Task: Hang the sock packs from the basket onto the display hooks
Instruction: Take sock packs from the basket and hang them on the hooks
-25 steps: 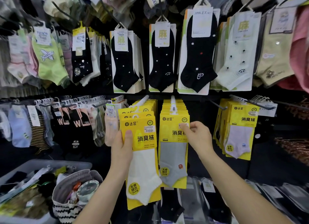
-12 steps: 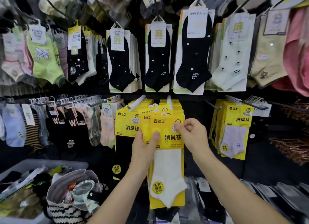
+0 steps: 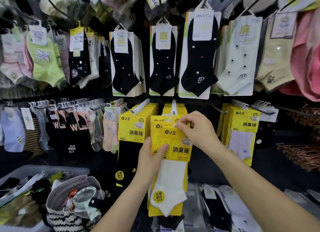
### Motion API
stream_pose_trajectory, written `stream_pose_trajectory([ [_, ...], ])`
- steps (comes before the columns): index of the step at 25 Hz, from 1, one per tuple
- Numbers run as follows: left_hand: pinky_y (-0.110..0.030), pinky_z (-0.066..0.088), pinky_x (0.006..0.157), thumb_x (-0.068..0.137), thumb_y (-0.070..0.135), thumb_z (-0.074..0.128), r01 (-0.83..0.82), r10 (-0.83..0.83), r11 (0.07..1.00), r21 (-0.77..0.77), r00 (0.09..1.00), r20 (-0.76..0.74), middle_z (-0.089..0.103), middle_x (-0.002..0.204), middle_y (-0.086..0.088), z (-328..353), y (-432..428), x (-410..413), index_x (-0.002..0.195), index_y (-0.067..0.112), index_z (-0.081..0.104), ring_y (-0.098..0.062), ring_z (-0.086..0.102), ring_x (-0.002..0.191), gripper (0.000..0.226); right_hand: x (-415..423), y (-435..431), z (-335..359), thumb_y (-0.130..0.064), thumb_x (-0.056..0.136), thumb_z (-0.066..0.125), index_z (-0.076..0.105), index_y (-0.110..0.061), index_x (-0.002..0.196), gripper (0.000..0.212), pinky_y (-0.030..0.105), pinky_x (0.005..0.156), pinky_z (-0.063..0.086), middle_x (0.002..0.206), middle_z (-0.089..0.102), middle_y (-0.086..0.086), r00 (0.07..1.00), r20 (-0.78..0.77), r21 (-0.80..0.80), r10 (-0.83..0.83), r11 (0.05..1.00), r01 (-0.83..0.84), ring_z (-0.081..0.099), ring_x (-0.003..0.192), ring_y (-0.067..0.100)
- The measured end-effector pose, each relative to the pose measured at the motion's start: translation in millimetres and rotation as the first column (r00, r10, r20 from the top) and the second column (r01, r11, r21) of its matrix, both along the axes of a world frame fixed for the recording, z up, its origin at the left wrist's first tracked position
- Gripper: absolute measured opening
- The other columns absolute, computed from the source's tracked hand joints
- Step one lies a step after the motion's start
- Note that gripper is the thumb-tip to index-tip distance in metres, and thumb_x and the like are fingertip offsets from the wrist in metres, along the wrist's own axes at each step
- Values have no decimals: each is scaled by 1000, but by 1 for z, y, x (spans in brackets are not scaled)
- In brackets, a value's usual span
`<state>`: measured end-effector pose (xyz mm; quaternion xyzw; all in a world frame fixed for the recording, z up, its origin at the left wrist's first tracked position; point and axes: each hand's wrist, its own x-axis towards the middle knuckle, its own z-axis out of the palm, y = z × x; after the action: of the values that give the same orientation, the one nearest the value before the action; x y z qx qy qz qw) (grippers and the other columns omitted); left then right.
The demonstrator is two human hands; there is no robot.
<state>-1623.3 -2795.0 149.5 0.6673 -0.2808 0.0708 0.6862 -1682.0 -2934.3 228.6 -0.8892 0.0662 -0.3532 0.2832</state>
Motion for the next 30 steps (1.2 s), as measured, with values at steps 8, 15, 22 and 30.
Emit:
stream_pose_trajectory([
  [8, -29, 51, 78, 97, 20, 46, -134, 116, 978, -157, 986, -121, 67, 103, 2, -17, 23, 14, 99, 25, 58, -12, 63, 96, 13, 26, -20, 31, -24, 92, 55, 60, -13, 75, 22, 29, 63, 39, 67, 49, -4, 998, -40, 146, -42, 988, 47, 43, 60, 10],
  [15, -27, 51, 73, 96, 26, 47, -271, 255, 952, -145, 959, -120, 69, 93, 14, -22, 75, 35, 101, 28, 61, -4, 66, 88, 15, 54, -14, 33, -24, 91, 57, 64, 7, 92, 32, 27, 59, 39, 75, 51, 8, 998, -67, 207, -17, 978, 30, 46, 68, 17],
  [22, -28, 52, 74, 97, 25, 46, -246, 233, 960, -132, 967, -105, 70, 95, 10, -20, 74, 31, 94, 31, 61, -8, 67, 87, 16, 56, -17, 22, -24, 90, 59, 68, -2, 84, 24, 29, 60, 41, 68, 54, 2, 997, -41, 222, -61, 973, 68, 46, 63, 16],
  [30, -23, 51, 75, 97, 22, 45, -186, 179, 972, -147, 982, -60, 69, 100, 7, -11, 58, 23, 104, 31, 58, -8, 66, 91, 18, 54, -30, -15, -51, 82, 60, 51, -28, 126, 50, 44, 98, 37, 127, 51, 0, 994, -53, -99, -97, 991, 91, 39, 121, 24],
])
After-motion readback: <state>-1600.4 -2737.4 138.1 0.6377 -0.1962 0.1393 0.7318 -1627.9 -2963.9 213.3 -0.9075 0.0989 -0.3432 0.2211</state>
